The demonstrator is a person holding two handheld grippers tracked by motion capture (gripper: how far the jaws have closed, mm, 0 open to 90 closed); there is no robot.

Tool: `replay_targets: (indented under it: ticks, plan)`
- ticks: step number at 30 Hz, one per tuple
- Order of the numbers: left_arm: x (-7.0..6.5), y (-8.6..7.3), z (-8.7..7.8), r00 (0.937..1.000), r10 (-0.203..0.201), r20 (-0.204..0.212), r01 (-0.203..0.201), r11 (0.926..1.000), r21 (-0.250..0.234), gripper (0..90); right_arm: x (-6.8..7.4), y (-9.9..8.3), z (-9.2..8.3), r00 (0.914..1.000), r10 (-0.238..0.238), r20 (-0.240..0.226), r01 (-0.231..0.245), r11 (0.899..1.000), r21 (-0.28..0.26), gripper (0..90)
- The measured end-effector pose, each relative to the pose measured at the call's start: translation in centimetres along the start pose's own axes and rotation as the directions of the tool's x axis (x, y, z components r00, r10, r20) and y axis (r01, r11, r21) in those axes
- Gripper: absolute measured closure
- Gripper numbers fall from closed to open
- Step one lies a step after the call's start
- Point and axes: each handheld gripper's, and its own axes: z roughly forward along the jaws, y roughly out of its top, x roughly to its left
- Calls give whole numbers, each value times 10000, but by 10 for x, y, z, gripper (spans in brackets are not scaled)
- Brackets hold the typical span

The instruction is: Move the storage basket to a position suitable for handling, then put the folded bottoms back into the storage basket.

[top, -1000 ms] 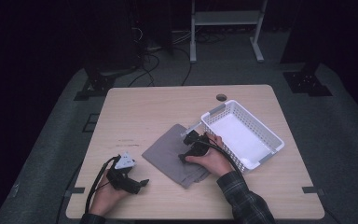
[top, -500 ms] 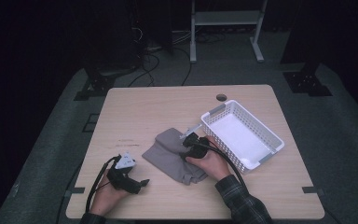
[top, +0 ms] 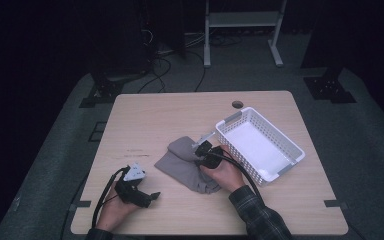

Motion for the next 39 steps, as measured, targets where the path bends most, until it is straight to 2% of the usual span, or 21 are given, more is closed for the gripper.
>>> replay_targets:
  ticks: [7, 13, 18, 28, 39]
  plan:
    - [-1, 0, 0, 10000, 20, -8, -20, 10000, -6, 0, -4, 2, -5, 9987, 229, -464, -224, 9997, 103, 667]
    - [-2, -1, -1, 10000, 28, 4, -28, 10000, 14, 0, -6, 4, -14, 9956, 497, -791, -499, 9988, -11, 669]
    - [-2, -1, -1, 10000, 40, 26, -40, 10000, 10, 0, -4, 5, -23, 9936, 526, -995, -538, 9985, -94, 669]
    - [-2, 0, -1, 10000, 64, 11, -64, 10000, 6, 0, -6, 11, -48, 9941, 554, -927, -588, 9977, -345, 668]
    - [-2, -1, -1, 10000, 38, 24, -38, 10000, 12, 0, -13, 19, -80, 9926, 812, -900, -882, 9932, -765, 668]
